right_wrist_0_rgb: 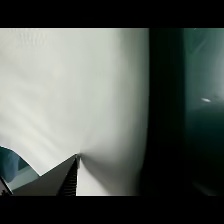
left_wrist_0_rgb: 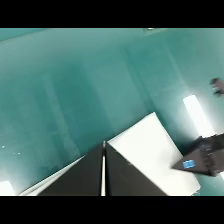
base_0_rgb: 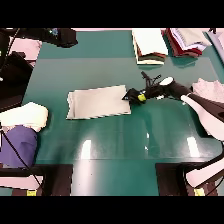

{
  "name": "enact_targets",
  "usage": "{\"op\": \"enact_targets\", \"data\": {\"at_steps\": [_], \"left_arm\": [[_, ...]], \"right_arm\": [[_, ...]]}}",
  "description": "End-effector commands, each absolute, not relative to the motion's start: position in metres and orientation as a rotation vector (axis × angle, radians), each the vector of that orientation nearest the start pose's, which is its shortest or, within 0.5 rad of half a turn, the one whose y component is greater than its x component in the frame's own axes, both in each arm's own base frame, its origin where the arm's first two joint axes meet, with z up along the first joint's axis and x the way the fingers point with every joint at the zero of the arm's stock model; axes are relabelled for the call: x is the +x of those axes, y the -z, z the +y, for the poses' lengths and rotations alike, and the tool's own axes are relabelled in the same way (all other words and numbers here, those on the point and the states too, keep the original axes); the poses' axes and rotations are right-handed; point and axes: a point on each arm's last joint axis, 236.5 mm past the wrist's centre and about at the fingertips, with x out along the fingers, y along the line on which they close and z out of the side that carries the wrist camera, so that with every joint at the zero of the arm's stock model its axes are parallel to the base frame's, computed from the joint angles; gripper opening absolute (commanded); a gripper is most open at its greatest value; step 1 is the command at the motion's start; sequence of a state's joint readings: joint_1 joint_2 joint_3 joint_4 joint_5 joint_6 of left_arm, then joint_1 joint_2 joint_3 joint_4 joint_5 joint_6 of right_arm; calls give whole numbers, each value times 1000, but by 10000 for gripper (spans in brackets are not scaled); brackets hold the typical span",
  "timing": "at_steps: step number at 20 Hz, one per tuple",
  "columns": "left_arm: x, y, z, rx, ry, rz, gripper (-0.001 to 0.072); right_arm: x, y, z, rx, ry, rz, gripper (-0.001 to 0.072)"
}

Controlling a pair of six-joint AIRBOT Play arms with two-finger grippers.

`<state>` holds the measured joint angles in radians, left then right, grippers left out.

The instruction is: Fold the shirts.

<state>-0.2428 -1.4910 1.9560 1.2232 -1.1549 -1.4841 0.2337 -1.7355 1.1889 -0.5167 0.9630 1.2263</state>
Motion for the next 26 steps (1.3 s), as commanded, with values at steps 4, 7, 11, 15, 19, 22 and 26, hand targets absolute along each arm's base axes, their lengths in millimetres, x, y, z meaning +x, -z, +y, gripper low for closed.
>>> {"op": "enact_targets", "data": {"at_steps": [4,7,11,15,19,22,26], "left_arm": [[481,-247,-203,-88,538,701,25],[479,-248,-208,-92,552,701,24],[463,-248,-243,-37,629,697,24],[443,-248,-278,14,713,687,25],[439,-251,-288,5,731,678,24],[439,-251,-288,2,730,678,25],[440,-252,-288,-16,723,684,25]], "right_arm": [[429,52,327,619,-789,1245,74],[452,23,313,510,-800,1151,18],[486,-26,214,417,-611,1047,17],[493,-73,55,384,-315,971,18],[476,-113,-88,473,-50,839,18],[453,-118,-167,540,106,785,18],[444,-131,-221,599,215,678,18]]}}
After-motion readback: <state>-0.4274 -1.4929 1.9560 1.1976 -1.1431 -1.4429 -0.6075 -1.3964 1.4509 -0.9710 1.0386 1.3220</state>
